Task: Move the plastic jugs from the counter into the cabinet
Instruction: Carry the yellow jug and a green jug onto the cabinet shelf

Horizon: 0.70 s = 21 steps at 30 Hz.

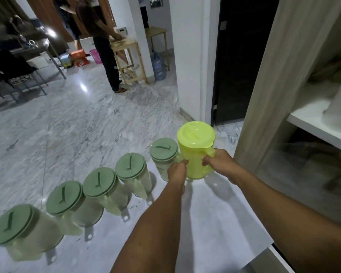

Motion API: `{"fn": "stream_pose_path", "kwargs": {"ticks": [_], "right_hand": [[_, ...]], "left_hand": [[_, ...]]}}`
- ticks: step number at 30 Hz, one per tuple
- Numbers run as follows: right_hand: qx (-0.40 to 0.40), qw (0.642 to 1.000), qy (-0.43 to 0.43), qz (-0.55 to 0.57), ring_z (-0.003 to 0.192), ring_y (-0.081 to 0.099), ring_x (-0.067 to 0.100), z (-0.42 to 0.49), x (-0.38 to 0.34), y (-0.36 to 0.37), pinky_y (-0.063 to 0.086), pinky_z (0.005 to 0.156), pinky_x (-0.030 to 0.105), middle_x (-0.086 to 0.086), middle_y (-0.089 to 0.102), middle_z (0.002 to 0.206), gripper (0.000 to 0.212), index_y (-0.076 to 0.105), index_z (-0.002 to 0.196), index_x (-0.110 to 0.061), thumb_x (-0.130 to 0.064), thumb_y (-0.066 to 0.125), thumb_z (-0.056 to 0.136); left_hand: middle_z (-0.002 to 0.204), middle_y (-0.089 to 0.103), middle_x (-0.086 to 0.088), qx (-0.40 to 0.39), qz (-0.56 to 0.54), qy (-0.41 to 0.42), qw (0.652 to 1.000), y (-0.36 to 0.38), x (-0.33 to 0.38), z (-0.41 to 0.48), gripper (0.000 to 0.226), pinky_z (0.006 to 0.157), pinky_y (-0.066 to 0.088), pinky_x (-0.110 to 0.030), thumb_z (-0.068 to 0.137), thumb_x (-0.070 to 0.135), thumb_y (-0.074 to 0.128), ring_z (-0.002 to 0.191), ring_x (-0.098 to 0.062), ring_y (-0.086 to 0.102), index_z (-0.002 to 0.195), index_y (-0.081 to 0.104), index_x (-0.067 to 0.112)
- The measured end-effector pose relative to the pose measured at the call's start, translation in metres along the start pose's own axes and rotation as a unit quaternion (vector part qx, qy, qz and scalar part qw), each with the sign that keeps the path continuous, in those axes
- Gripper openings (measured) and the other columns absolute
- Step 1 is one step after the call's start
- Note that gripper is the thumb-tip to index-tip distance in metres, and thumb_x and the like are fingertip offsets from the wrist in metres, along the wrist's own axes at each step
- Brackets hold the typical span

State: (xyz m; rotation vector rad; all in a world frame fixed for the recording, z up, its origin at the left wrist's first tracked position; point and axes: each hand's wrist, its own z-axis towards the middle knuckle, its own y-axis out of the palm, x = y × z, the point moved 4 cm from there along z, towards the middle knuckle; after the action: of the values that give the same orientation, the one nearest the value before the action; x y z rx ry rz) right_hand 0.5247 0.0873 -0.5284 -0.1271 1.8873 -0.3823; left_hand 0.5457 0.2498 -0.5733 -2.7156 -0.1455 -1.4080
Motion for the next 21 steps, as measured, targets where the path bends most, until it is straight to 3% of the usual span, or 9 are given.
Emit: {"fn": "stream_pose_path", "kwargs": {"ticks": [6,9,12,15,21], "right_hand": [[0.025,0.999,0.013,0.031,0.083,0.070,0.023,-0.008,-0.011,-0.005,0.050,0.080,0.036,0.009,0.075,0.083,0.015,0.072,0.084,-0.010,-0.023,0.064,0.087],[0.051,0.996,0.021,0.070,0.068,0.072,0.021,-0.029,-0.029,-0.010,0.047,0.068,0.035,0.008,0.065,0.063,0.018,0.061,0.075,-0.010,-0.022,0.065,0.088],[0.068,0.992,0.029,0.101,0.049,0.063,0.021,-0.064,-0.049,-0.021,0.043,0.056,0.033,0.010,0.050,0.057,0.021,0.051,0.079,-0.010,-0.021,0.065,0.091],[0.083,0.991,0.038,0.097,0.047,0.053,0.021,-0.117,-0.067,-0.038,0.047,0.052,0.032,0.009,0.048,0.061,0.023,0.051,0.086,-0.011,-0.029,0.064,0.093],[0.160,0.976,0.028,0.144,0.048,0.048,0.019,-0.262,-0.083,-0.070,0.043,0.050,0.028,0.006,0.049,0.061,0.039,0.057,0.086,-0.010,-0.048,0.060,0.093]], "left_hand": [[0.101,0.070,-0.007,0.004,0.022,0.059,0.998,-0.010,0.014,-0.013,0.027,0.080,0.051,-0.033,0.094,0.034,0.062,0.092,-0.025,0.065,0.109,0.068,0.012],[0.083,0.071,-0.007,-0.015,0.045,0.041,0.998,-0.025,0.028,-0.034,0.034,0.064,0.043,-0.030,0.093,0.046,0.060,0.074,-0.024,0.064,0.084,0.068,0.014],[0.075,0.070,-0.007,-0.087,0.071,0.017,0.994,-0.035,0.038,-0.064,0.036,0.070,0.048,-0.034,0.092,0.047,0.061,0.068,-0.025,0.069,0.086,0.066,0.012],[0.069,0.064,-0.007,-0.161,0.079,0.012,0.984,-0.043,0.048,-0.104,0.038,0.066,0.051,-0.031,0.095,0.045,0.054,0.066,-0.026,0.067,0.085,0.063,0.010],[0.065,0.040,-0.004,-0.312,0.095,-0.008,0.945,-0.054,0.055,-0.217,0.036,0.059,0.034,-0.030,0.095,0.041,0.044,0.058,-0.022,0.041,0.070,0.046,0.016]]}}
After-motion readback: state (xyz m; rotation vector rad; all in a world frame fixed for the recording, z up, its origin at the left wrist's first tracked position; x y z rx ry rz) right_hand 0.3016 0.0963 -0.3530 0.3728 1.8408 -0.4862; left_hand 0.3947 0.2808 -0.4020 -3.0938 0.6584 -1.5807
